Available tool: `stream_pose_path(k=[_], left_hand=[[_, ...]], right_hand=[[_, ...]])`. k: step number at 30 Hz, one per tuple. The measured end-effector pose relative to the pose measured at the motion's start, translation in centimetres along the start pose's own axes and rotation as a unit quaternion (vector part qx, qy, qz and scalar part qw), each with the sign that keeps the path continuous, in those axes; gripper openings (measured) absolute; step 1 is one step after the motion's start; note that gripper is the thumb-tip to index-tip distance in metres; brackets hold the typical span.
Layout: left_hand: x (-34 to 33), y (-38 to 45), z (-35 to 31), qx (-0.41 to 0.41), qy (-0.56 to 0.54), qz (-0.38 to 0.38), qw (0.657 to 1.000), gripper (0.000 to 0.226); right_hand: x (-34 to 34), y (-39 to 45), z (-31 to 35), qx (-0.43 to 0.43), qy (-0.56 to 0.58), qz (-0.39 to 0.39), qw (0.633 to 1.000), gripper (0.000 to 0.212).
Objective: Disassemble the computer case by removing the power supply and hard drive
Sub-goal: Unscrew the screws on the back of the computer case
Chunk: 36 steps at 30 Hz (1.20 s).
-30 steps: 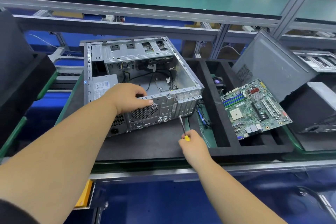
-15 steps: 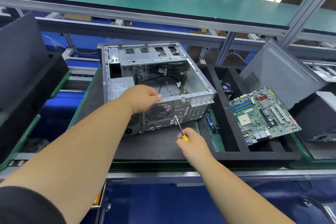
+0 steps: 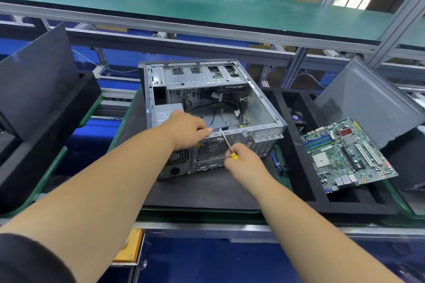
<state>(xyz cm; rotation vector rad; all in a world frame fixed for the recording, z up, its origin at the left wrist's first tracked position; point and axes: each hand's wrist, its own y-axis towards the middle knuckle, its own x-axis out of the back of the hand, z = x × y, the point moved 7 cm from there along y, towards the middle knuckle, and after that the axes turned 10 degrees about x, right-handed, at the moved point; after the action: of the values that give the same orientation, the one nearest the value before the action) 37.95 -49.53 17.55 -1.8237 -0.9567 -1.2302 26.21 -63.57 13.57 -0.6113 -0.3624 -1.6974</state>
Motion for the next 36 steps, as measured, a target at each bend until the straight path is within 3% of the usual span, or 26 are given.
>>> stream_pose_path(k=[8, 18, 24, 32, 36], left_hand=[[-0.1, -0.4, 0.2, -0.053, -0.059, -0.026, 0.996, 0.032], [0.1, -0.8, 0.3, -0.067, -0.052, -0.066, 0.994, 0.038], [0.0, -0.7, 0.4, -0.063, -0.045, -0.066, 0.995, 0.040], [0.1, -0.7, 0.5, -0.050, -0.065, -0.059, 0.995, 0.024], [0.1, -0.9, 0.6, -0.051, -0.062, -0.055, 0.995, 0.030]], right_hand=[[-5.7, -2.7, -3.8, -0.072, 0.014, 0.114, 0.991, 0.010], [-7.2, -4.0, -4.8, -0.126, 0.111, 0.072, 0.983, 0.025], [-7.5, -4.7, -4.1, -0.107, 0.143, 0.058, 0.982, 0.016], [-7.6, -5.1, -3.2, -0.100, 0.169, 0.059, 0.979, 0.015], [-7.8, -5.2, -3.0, -0.102, 0.184, 0.055, 0.976, 0.016]])
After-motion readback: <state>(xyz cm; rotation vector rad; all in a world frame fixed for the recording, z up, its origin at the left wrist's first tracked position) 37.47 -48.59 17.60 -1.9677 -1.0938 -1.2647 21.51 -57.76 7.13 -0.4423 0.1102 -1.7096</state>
